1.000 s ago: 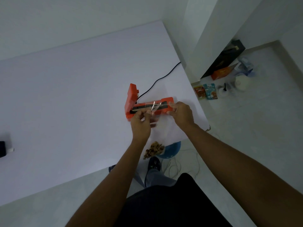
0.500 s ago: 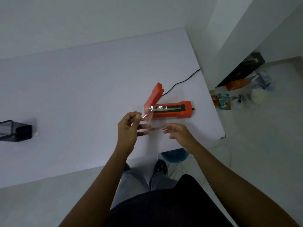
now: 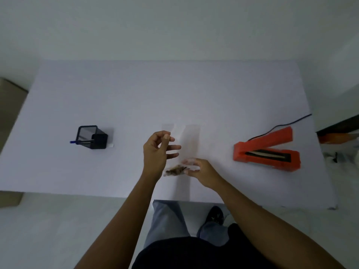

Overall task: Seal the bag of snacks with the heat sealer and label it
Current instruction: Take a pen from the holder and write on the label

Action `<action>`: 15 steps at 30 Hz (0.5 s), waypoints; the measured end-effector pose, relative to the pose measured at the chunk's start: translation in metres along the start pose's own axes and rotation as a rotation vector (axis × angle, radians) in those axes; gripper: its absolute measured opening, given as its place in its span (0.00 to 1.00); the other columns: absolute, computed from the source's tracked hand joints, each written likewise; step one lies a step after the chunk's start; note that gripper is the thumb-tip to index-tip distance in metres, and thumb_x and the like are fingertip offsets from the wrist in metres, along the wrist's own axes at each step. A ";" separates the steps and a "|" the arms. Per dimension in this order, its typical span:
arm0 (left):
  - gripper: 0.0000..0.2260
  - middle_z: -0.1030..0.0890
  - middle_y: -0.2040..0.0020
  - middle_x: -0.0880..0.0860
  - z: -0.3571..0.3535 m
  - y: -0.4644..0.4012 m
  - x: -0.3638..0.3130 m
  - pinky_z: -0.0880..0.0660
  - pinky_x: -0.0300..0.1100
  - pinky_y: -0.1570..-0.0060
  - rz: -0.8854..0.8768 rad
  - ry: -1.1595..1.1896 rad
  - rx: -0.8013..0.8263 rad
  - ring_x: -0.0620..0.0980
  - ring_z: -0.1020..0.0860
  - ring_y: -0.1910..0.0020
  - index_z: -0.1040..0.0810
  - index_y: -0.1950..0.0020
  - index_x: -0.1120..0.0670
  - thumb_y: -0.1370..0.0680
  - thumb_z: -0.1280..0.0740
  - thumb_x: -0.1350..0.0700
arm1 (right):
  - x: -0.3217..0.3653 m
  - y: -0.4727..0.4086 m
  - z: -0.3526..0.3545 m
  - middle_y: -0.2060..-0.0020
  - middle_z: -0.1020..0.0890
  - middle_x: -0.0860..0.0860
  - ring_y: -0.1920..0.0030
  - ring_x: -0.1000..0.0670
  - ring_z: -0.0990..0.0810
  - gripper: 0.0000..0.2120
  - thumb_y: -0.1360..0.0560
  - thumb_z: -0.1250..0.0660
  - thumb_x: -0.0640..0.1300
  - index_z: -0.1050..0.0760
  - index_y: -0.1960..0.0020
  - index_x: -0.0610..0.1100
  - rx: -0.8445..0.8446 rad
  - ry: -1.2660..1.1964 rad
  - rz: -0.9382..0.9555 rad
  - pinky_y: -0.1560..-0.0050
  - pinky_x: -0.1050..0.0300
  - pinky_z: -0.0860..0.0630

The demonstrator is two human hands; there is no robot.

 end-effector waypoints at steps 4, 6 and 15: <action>0.09 0.18 0.52 0.59 0.046 -0.050 0.010 0.16 0.52 0.60 0.058 0.051 -0.015 0.58 0.14 0.58 0.24 0.42 0.60 0.17 0.38 0.57 | 0.012 -0.040 -0.029 0.56 0.14 0.50 0.54 0.52 0.16 0.06 0.25 0.28 0.36 0.17 0.53 0.47 -0.154 -0.016 -0.054 0.47 0.61 0.22; 0.09 0.17 0.53 0.57 0.069 -0.080 0.013 0.17 0.51 0.59 0.062 0.047 -0.031 0.58 0.15 0.58 0.24 0.43 0.60 0.17 0.38 0.56 | 0.019 -0.059 -0.041 0.58 0.15 0.50 0.57 0.57 0.17 0.05 0.24 0.29 0.35 0.17 0.53 0.44 -0.201 -0.003 -0.071 0.50 0.64 0.22; 0.18 0.19 0.45 0.50 0.117 -0.163 0.081 0.23 0.43 0.46 0.136 -0.473 0.195 0.47 0.20 0.50 0.27 0.34 0.53 0.19 0.36 0.45 | 0.036 -0.115 -0.045 0.56 0.14 0.42 0.59 0.53 0.18 0.05 0.23 0.31 0.35 0.17 0.53 0.43 -0.370 0.047 -0.179 0.65 0.63 0.23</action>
Point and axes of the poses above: each hand's wrist, its own y-axis away from the middle knuckle, its own z-axis out of the back of the hand, x = y × z, the point moved 10 cm from there along -y, towards the middle knuckle
